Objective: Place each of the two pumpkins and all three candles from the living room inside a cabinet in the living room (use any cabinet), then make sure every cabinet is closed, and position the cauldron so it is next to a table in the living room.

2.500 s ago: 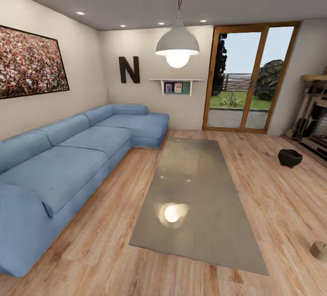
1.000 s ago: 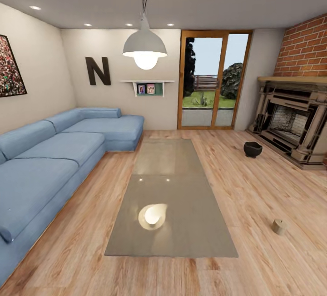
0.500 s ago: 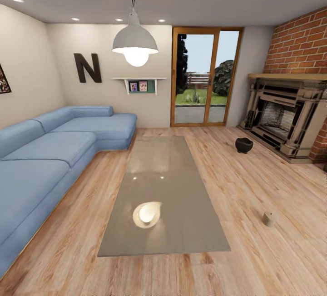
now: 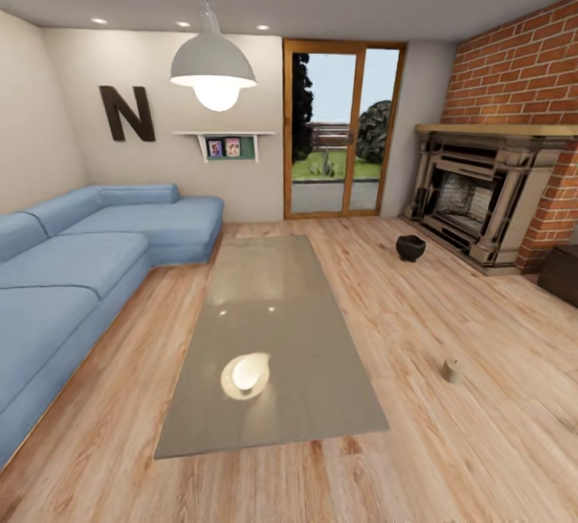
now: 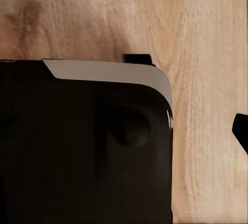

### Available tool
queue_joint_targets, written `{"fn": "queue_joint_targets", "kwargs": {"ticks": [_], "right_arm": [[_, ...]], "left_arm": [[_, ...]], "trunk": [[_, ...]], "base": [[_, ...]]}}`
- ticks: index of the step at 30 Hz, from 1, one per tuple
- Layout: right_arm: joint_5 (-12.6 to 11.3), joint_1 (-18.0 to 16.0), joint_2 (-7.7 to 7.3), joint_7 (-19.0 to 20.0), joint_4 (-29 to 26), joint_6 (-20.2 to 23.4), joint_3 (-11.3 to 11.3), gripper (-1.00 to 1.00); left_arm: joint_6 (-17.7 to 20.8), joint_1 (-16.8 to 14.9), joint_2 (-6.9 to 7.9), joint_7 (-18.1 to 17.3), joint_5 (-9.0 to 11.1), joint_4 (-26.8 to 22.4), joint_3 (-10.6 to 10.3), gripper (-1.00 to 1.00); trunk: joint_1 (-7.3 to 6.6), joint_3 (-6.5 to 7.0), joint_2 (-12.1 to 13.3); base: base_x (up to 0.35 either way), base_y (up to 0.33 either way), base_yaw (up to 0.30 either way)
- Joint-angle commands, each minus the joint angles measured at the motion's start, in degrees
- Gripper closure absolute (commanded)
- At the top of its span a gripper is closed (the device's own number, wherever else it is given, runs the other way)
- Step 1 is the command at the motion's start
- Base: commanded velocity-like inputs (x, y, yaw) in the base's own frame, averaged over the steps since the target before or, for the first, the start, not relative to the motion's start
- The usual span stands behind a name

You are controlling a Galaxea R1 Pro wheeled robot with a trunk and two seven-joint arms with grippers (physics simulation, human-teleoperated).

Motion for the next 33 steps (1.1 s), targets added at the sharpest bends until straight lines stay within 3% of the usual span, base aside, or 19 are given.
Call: {"fn": "queue_joint_targets", "kwargs": {"ticks": [1, 9, 33], "right_arm": [[0.0, 0.0, 0.0, 0.0, 0.0, 0.0, 0.0, -1.0], [0.4, 0.0, 0.1, 0.1, 0.1, 0.0, 0.6, -1.0], [0.3, 0.0, 0.09, 0.1, 0.1, 0.0, 0.5, -1.0]], "left_arm": [[0.0, 0.0, 0.0, 0.0, 0.0, 0.0, 0.0, -1.0], [0.0, 0.0, 0.0, 0.0, 0.0, 0.0, 0.0, -1.0], [0.0, 0.0, 0.0, 0.0, 0.0, 0.0, 0.0, -1.0]], "trunk": [[0.0, -0.04, 0.0], [0.0, -0.24, 0.0], [0.0, -0.24, 0.0]], "base": [[0.0, 0.0, -0.256], [0.0, 0.0, -0.169], [0.0, 0.0, -0.28]]}}
